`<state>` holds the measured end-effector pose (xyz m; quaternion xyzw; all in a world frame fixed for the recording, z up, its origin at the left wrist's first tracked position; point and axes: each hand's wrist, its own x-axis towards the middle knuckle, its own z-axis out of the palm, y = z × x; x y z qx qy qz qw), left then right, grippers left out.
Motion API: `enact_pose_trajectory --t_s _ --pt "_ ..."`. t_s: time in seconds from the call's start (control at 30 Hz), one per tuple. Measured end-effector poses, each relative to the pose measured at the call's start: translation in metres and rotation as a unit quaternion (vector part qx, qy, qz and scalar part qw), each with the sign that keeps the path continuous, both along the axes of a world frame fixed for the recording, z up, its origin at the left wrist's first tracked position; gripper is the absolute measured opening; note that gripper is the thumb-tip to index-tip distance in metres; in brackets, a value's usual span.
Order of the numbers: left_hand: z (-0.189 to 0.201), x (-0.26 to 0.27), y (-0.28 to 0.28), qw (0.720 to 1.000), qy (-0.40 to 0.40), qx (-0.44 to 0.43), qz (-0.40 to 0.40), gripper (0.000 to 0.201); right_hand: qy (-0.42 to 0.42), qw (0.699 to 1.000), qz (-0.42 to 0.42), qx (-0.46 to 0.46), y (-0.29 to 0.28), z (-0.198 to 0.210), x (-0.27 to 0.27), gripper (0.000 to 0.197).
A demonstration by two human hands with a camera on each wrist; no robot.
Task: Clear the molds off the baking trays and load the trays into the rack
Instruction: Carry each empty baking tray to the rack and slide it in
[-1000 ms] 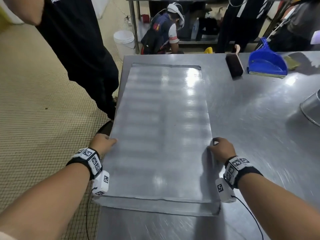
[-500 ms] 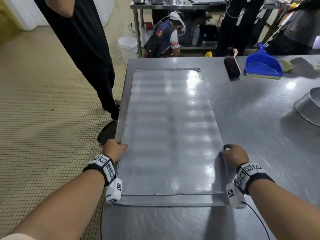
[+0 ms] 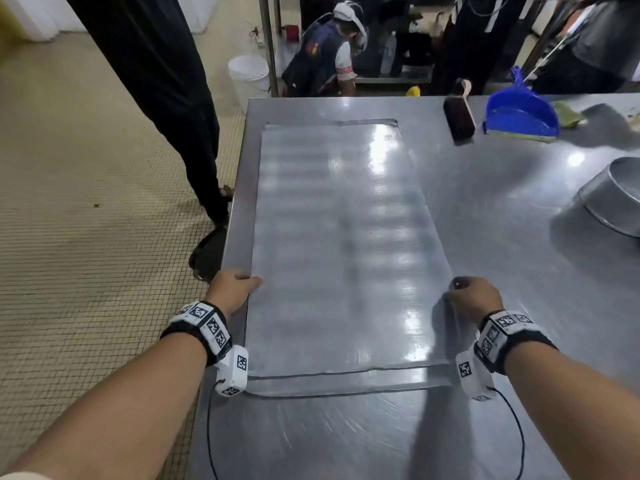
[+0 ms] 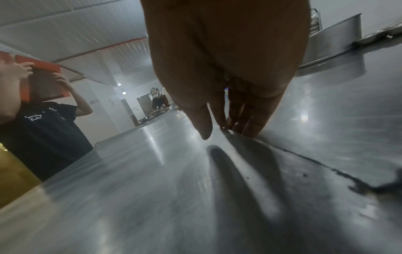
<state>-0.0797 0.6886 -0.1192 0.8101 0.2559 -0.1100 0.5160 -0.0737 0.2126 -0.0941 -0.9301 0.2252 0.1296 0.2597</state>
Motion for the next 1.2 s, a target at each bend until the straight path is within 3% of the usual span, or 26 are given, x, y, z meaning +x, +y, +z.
enact_pose_trajectory --t_s 0.1,0.23,0.3,0.47,0.57,0.63,0.73,0.87,1.03,1.2 --pt "0.003 -0.007 -0.015 0.999 -0.02 0.019 -0.029 0.037 -0.011 1.0 0.016 0.016 -0.01 0.005 -0.003 0.008" --pt "0.011 -0.027 -0.049 0.996 -0.037 0.028 -0.072 0.052 0.018 0.997 0.068 0.027 -0.021 0.011 -0.006 0.059" --pt "0.015 -0.04 -0.068 0.994 -0.032 0.054 -0.094 0.068 -0.005 0.995 0.087 0.045 -0.021 0.011 -0.013 0.069" --pt "0.02 -0.088 -0.119 0.976 -0.029 0.127 -0.176 0.063 -0.082 0.973 0.213 0.039 -0.003 -0.002 -0.061 0.054" --pt "0.012 -0.125 -0.148 0.946 -0.008 0.228 -0.232 0.075 -0.085 0.953 0.289 -0.01 0.003 -0.011 -0.094 0.049" --pt "0.01 -0.149 -0.17 0.929 -0.009 0.273 -0.251 0.07 -0.102 0.942 0.32 -0.021 0.001 -0.016 -0.116 0.05" --pt "0.009 -0.178 -0.198 0.927 -0.049 0.288 -0.237 0.058 -0.128 0.925 0.357 -0.016 -0.009 -0.024 -0.136 0.049" --pt "0.009 -0.203 -0.216 0.936 -0.106 0.29 -0.171 0.049 -0.139 0.925 0.353 -0.01 -0.014 -0.021 -0.145 0.033" --pt "0.011 -0.23 -0.227 0.937 -0.102 0.306 -0.132 0.025 -0.145 0.924 0.353 -0.002 -0.021 -0.026 -0.166 0.019" --pt "0.008 -0.255 -0.227 0.944 -0.091 0.297 -0.112 0.019 -0.131 0.925 0.355 0.034 -0.027 -0.028 -0.187 0.02"
